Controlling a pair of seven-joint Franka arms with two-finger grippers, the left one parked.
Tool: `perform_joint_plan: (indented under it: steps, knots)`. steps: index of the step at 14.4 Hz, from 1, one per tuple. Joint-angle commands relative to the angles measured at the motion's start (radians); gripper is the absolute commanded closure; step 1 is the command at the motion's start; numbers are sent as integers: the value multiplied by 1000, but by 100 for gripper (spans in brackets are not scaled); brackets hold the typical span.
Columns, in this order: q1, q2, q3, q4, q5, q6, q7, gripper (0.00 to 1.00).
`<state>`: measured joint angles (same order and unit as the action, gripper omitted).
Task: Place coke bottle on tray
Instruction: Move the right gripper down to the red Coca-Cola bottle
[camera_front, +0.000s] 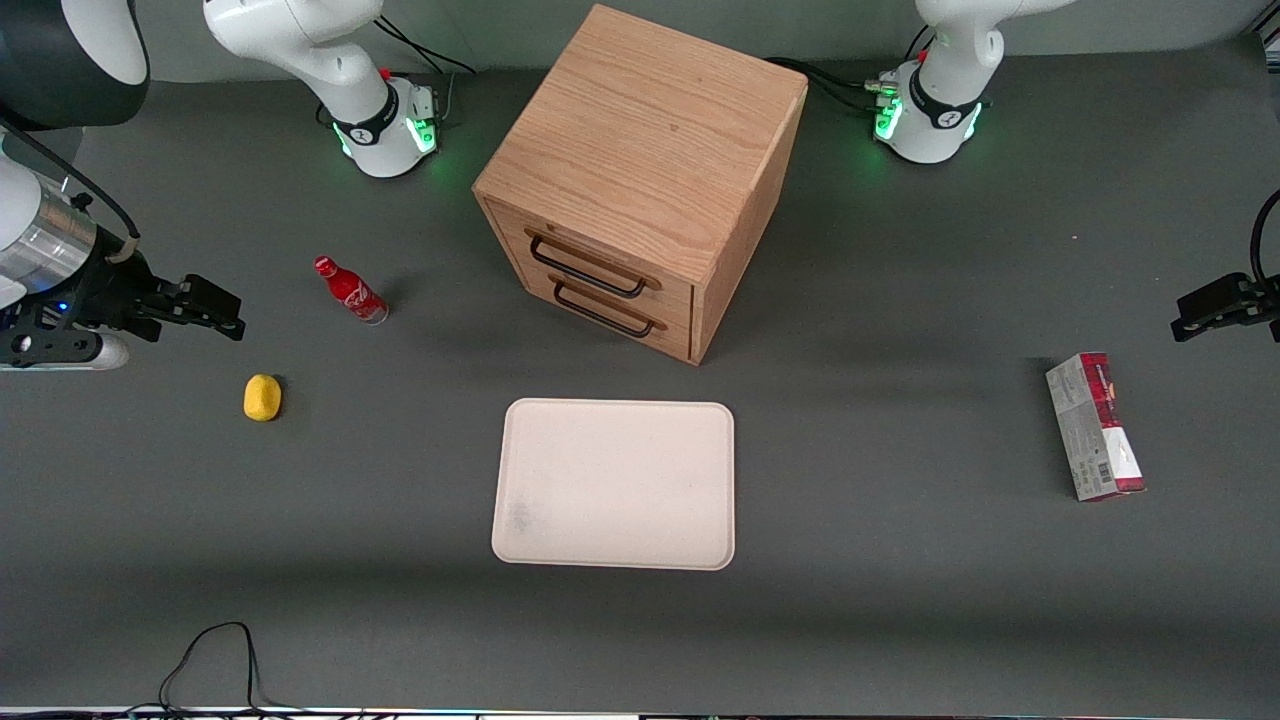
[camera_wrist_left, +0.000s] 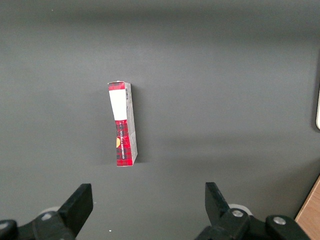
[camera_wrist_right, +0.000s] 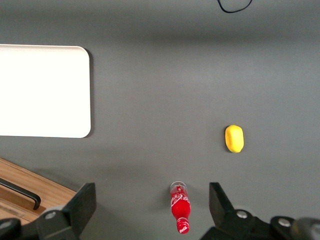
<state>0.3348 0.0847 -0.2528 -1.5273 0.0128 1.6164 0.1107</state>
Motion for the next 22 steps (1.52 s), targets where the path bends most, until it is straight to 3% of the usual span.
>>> perform_joint_plan:
  steps: [1, 6, 8, 12, 14, 19, 22]
  knots:
    - [1, 10, -5, 35, 25, -30, -2, 0]
    - [3, -6, -8, 15, 35, -120, -9, 0]
    - [4, -90, -6, -110, 23, -106, -11, 0]
    - [4, -391, -8, -578, -60, 121, -13, 0]
    - [4, -505, -14, -770, -68, 218, -11, 0]
    - [0, -568, -22, -1031, -96, 423, -11, 0]
    - [-2, -563, -74, -1131, -140, 555, -13, 0]
